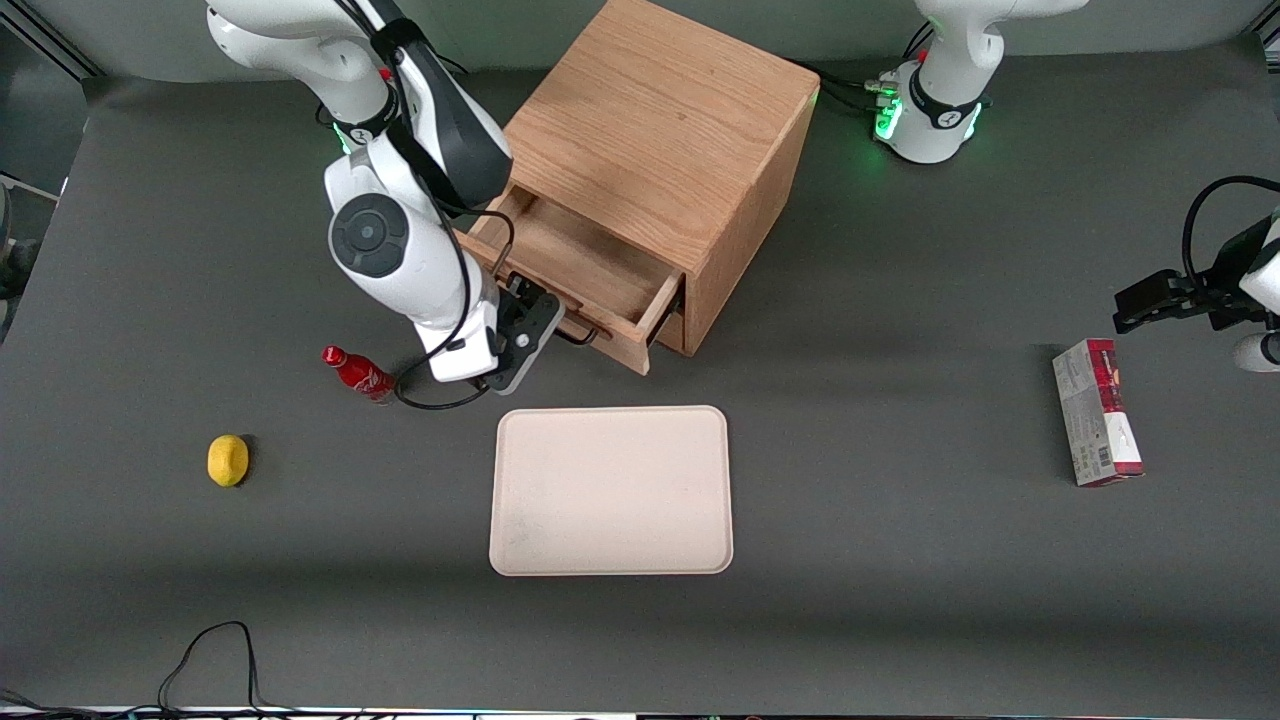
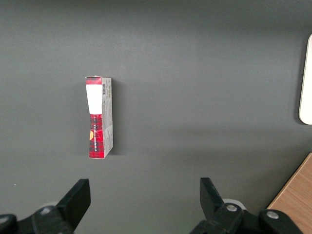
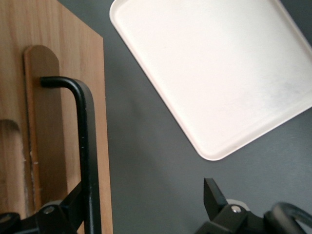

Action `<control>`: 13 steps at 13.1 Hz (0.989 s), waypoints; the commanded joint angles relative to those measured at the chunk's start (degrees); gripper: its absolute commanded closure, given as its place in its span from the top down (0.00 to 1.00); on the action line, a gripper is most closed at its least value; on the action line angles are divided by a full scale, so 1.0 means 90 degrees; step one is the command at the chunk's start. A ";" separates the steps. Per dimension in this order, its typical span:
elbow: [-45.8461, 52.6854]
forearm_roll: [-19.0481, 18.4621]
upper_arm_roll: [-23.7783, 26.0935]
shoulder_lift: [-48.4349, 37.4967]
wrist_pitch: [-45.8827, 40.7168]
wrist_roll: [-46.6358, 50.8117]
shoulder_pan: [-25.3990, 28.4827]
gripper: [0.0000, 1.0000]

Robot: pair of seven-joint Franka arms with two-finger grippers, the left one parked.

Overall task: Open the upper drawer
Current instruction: 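Pull the upper drawer outward from the cabinet with the right gripper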

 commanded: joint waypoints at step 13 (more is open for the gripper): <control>0.1283 -0.0143 -0.0286 0.0913 -0.0214 -0.0099 -0.0151 1.00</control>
